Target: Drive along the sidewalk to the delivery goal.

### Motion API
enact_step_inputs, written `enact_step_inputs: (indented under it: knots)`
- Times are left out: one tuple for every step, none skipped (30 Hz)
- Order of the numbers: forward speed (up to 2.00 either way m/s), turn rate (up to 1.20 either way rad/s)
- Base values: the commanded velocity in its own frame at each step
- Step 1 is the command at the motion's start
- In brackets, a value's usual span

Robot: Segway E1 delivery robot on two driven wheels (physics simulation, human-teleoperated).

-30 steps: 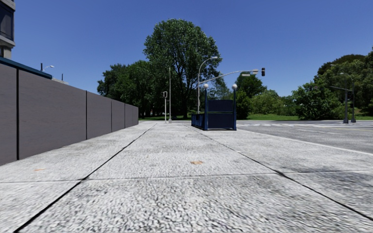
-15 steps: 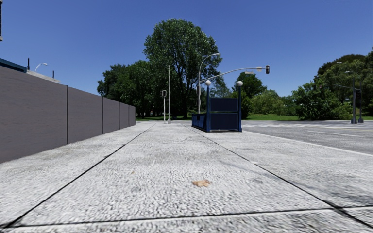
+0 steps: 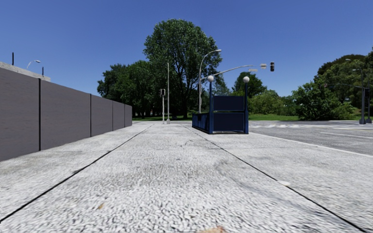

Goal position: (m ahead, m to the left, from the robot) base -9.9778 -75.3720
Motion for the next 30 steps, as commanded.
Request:
enact_step_inputs:
  knots:
    - [1.98,0.0]
    - [1.98,0.0]
    - [1.98,0.0]
    - [1.98,0.0]
    - [1.98,0.0]
    - [1.98,0.0]
    - [1.98,0.0]
    - [1.98,0.0]
    - [1.98,0.0]
    - [1.98,0.0]
    - [1.98,0.0]
    - [1.98,0.0]
    - [1.98,0.01]
    - [1.98,0.01]
    - [1.98,0.09]
    - [1.98,0.16]
    - [1.98,0.16]
    - [1.98,0.23]
    - [1.98,0.27]
    - [1.98,0.28]
    - [1.98,0.28]
    - [1.98,0.29]
    - [1.98,0.29]
    - [1.98,0.29]
    - [1.98,0.29]
    - [1.98,0.29]
    - [1.98,0.29]
    - [1.98,0.29]
    - [1.98,0.29]
    - [1.98,0.24]
